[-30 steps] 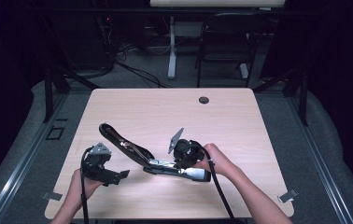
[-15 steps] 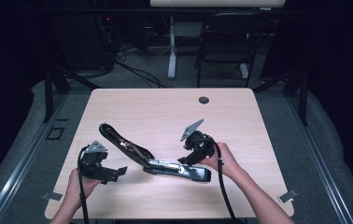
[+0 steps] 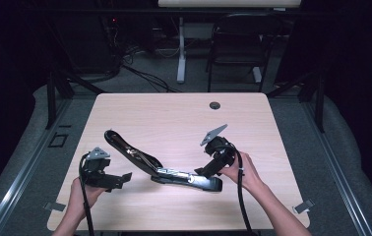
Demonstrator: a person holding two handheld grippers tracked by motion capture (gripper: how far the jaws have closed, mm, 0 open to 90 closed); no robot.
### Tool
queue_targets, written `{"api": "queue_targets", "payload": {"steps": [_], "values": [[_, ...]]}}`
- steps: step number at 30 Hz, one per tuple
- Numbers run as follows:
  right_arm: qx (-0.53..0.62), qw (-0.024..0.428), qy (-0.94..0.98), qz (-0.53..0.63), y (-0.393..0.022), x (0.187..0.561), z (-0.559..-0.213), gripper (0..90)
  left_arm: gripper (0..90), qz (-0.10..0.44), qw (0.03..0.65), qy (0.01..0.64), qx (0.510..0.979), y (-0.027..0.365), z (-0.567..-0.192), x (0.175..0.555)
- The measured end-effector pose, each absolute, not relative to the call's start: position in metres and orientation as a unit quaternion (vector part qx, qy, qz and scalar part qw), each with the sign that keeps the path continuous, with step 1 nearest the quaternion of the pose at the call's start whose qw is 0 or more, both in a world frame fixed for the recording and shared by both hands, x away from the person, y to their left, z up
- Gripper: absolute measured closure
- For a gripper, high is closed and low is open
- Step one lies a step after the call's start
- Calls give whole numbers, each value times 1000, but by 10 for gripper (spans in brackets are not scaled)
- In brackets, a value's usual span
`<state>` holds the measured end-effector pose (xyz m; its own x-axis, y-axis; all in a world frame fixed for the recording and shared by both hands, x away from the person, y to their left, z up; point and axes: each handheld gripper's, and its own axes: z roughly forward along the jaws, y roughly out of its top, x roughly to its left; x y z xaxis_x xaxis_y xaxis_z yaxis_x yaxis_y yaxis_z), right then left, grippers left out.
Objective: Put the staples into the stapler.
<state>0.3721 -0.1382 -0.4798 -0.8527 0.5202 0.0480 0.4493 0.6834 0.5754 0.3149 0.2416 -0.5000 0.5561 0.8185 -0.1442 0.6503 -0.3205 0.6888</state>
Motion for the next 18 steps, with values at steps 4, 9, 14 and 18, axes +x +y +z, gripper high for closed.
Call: {"api": "queue_targets", "payload": {"steps": [4,9,14,18], "values": [[272,61,914,294,-145,370,-479,21,0,120,364,458,802,242,-500,315],[280,67,912,292,-153,364,-480,31,0,116,363,460,802,243,-500,315],[284,70,911,290,-155,364,-481,38,0,120,363,461,801,243,-499,316],[281,69,914,286,-154,364,-481,48,0,115,359,463,803,243,-500,317]]}}
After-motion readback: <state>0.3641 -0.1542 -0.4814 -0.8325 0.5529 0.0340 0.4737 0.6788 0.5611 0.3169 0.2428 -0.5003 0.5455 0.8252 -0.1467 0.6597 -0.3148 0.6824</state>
